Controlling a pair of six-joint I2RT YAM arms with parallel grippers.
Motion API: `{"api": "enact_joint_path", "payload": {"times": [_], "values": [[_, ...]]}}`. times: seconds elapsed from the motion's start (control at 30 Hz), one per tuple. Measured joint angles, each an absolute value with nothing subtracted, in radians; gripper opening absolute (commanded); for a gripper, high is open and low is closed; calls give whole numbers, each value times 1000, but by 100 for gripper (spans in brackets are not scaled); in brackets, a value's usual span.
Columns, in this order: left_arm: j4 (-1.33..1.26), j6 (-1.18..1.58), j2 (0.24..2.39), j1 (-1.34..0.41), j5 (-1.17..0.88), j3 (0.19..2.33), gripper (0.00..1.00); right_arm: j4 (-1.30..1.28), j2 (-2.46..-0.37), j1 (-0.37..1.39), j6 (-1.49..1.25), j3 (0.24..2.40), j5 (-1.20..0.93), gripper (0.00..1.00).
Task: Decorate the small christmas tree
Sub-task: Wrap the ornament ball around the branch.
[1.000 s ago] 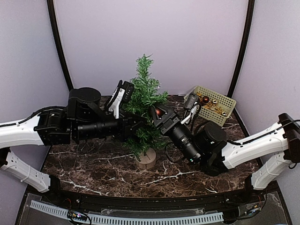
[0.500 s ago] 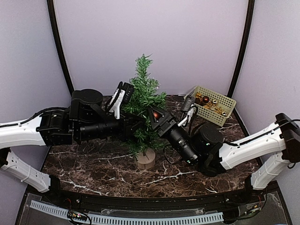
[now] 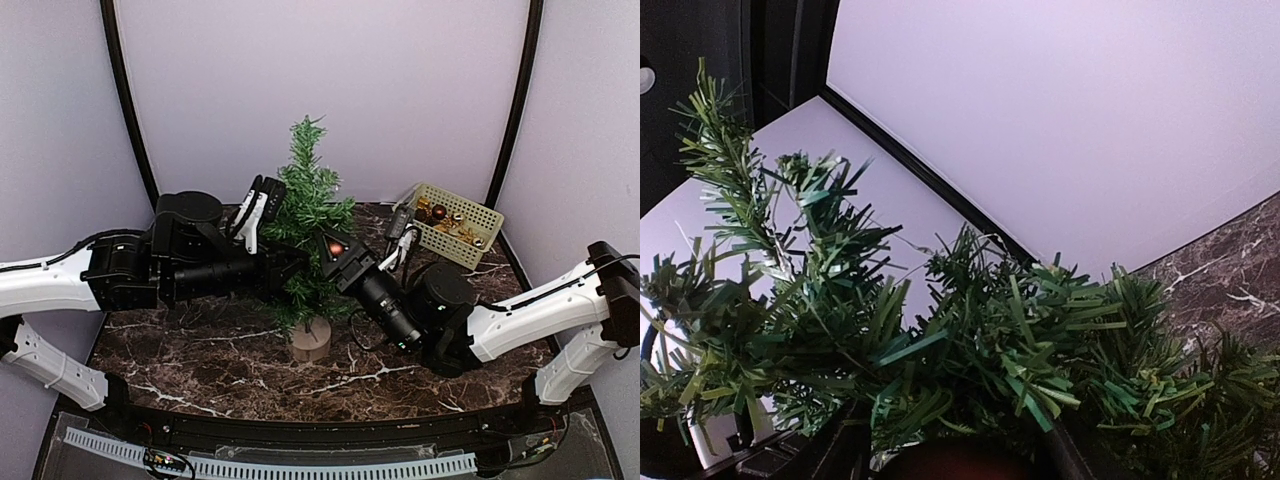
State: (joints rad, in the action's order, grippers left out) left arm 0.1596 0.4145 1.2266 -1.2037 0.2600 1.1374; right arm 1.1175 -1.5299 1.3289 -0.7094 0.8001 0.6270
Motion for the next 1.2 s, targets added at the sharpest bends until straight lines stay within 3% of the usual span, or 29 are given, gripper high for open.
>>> {"api": "enact_joint_path", "payload": {"times": [0.13,0.4,0.7,1.2], "values": [[160,421,1227,-1200,271,1134,0,1111,-1530,1329,-712,800,627,58],[158,422,1227,-1198,266,1134,0,1107,-1512,1329,-706,781,627,72],[153,407,1219,-1197,232,1128,25,1101,-1433,1329,-690,737,625,80],[208,419,1042,-1194,192,1097,56,1000,-1266,1329,-628,665,672,95]]}}
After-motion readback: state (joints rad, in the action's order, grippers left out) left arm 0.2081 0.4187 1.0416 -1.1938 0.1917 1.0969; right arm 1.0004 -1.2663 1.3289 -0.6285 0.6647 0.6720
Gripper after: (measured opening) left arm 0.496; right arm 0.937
